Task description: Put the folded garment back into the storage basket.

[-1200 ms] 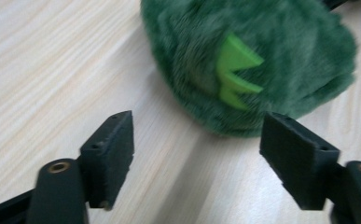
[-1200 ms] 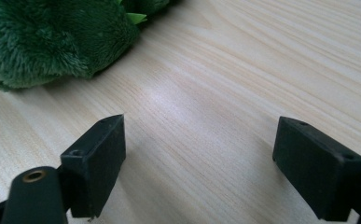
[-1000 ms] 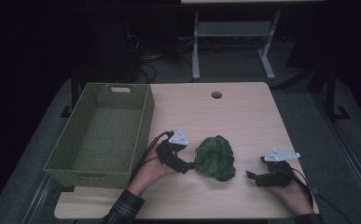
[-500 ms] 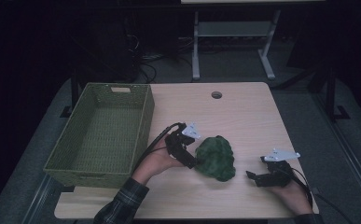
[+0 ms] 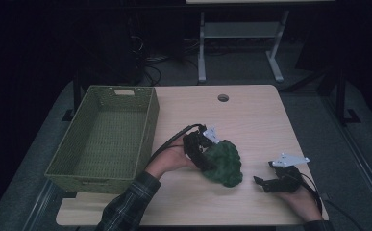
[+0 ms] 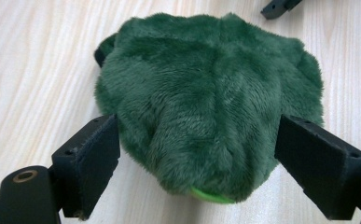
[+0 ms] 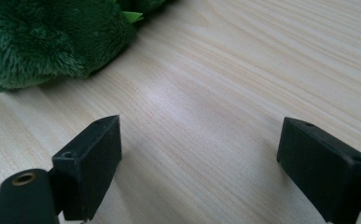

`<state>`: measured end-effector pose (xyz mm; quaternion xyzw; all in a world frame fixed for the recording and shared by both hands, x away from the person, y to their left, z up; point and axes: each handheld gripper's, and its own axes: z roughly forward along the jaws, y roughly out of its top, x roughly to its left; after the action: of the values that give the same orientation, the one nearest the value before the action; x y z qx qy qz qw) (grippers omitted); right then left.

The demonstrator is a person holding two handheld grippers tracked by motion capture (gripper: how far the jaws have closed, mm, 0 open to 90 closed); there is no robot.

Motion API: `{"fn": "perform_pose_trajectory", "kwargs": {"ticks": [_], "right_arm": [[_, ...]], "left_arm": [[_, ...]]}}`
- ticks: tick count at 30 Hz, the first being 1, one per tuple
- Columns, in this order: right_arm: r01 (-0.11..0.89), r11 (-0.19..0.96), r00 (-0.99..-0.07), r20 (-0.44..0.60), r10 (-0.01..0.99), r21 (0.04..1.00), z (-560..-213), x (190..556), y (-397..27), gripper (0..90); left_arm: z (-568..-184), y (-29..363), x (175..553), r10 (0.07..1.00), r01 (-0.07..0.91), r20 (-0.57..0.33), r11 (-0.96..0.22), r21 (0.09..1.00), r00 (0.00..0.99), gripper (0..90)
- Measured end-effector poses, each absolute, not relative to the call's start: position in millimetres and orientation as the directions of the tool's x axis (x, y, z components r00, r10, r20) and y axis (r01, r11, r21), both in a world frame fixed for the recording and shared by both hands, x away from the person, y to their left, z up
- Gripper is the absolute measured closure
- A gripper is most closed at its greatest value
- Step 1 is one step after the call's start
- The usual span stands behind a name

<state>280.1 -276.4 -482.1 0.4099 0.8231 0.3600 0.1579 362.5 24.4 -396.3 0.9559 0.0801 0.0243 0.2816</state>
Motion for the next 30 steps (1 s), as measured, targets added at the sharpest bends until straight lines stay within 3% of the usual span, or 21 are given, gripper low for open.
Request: {"fn": "perform_pose_trajectory", "kwargs": {"ticks": [30], "right_arm": [[0.560,0.404,-0.613,0.033,0.790,0.723,-482.3,280.3,-276.7,13.7]], "left_arm": [[-452.3,2.1,364.8,0.146,0.157,-0.058,-0.876,0.456,0.988,12.0]]}}
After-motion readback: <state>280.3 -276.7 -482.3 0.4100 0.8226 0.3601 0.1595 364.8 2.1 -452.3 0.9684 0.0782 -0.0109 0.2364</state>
